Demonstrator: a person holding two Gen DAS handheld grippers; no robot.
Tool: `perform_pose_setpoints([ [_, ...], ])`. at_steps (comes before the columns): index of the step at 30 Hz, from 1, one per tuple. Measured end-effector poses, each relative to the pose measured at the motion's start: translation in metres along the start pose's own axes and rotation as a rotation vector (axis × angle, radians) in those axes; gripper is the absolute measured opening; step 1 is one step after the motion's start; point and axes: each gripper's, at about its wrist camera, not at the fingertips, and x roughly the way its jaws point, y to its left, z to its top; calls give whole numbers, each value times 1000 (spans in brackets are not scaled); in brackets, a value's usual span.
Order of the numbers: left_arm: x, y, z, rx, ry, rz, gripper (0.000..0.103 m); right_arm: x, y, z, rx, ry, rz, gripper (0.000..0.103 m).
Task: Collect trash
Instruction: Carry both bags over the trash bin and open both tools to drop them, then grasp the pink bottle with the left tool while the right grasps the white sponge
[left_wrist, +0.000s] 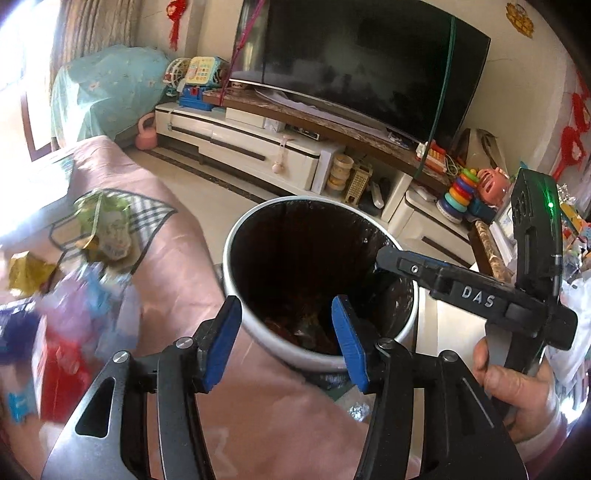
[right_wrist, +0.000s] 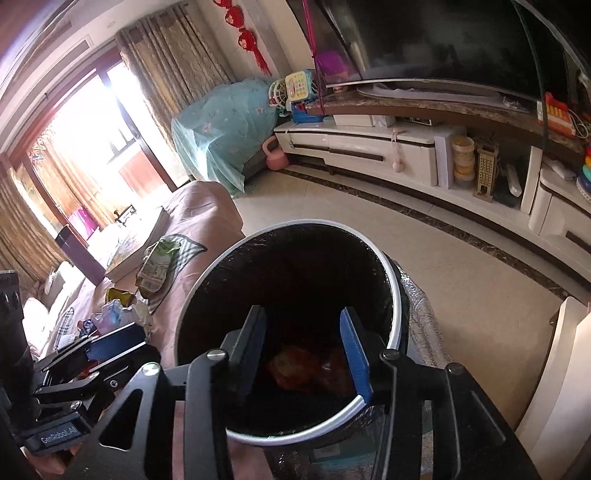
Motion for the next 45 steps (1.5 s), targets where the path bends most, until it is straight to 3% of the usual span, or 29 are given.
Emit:
perform_pose_setpoints([
  [2, -11, 4, -11, -8, -8, 4, 56, -6, 4, -6, 11, -16, 10, 69],
  [8, -47, 23, -50, -29, -29, 45, 63, -21, 28, -34, 20, -40, 39, 88],
  [20, -114, 90, -111, -139, -62, 181, 67, -28, 95, -95, -40, -7, 119, 90],
  [26, -143, 127, -138, -224, -84, 243, 67, -30, 129, -109, -115, 4, 155, 90],
  [40, -172, 174, -159, -315, -99, 330, 67, -6, 196, -131, -264, 93, 246, 90],
  [45, -178, 199, -160, -355, -96, 384, 68, 10, 205, -127, -233, 129, 291, 90],
])
